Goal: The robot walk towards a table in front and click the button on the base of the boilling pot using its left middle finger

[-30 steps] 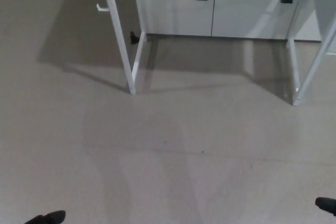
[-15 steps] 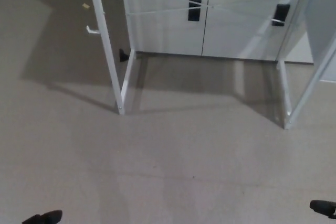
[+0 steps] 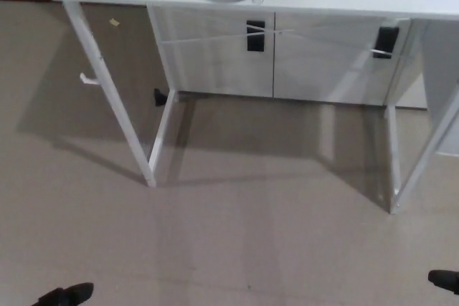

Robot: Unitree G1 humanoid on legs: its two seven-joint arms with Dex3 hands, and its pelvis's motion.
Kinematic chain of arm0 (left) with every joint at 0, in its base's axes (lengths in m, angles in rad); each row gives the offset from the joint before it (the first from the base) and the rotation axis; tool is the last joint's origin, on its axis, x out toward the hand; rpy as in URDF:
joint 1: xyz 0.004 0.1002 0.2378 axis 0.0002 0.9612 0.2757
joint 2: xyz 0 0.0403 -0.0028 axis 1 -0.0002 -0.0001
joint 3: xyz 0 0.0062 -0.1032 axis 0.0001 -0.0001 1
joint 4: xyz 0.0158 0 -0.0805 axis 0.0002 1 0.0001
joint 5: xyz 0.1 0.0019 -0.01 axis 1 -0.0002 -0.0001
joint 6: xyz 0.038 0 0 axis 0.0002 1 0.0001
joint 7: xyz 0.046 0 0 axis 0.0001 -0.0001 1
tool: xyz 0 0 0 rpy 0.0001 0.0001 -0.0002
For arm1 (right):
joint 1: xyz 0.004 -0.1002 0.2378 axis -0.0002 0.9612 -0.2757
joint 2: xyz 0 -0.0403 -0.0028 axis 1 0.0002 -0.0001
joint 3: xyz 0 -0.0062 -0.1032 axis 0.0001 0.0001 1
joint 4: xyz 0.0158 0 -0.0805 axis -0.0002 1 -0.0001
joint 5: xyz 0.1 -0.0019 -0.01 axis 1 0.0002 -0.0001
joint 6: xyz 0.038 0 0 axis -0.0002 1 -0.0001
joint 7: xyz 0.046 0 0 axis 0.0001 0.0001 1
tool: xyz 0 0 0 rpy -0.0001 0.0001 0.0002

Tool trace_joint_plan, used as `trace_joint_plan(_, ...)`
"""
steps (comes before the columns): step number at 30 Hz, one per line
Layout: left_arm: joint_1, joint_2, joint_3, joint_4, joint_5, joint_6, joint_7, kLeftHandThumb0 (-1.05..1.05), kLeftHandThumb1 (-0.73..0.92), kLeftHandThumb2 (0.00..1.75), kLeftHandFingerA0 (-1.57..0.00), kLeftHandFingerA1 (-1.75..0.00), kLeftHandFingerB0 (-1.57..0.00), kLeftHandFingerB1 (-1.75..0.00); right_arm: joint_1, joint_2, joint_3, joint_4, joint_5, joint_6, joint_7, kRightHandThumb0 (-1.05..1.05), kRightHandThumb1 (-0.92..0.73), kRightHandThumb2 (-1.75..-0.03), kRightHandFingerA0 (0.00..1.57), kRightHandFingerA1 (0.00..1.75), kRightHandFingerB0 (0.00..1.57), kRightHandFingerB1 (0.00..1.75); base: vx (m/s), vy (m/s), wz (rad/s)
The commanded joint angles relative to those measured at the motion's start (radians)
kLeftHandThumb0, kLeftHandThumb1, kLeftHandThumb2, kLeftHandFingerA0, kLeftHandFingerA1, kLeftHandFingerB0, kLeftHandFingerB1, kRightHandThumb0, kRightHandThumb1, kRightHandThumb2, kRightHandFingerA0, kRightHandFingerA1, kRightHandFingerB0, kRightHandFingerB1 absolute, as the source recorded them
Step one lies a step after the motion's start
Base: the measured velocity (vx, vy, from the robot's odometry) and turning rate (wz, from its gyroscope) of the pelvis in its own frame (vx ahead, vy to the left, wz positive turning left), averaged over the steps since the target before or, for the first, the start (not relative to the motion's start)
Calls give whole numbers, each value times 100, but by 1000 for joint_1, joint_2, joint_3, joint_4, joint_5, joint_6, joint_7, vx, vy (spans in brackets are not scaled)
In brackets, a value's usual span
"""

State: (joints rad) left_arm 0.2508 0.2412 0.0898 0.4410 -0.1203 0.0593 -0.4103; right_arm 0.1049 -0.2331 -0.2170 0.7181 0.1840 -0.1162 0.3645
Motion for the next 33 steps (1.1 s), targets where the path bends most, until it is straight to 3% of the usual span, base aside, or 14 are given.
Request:
trace_joint_plan(1, 16, 26, 0, -15, 20, -4, 13, -24, 59, 57, -30, -38, -18, -29, 10, -1, 4, 5, -14, -17, -14, -25, -25, -48, 94, 57, 74, 52, 217, -102, -12)
trace_joint_plan(13, 5, 36, -16, 3, 36, -17, 26, -24, 60, 58, -32, -38, -20, -29, 8, -12, 20, 16, -34, -32, -8, -32, -27, -49, 93, 55, 74, 51, 341, 53, -8)
trace_joint_plan(33, -4, 51, -36, -8, 58, -30, 29, -26, 59, 58, -33, -39, -21, -29, 5, -21, 42, 7, -57, -44, -18, -32, -28, -49, 95, 54, 74, 50, 112, -113, 0)
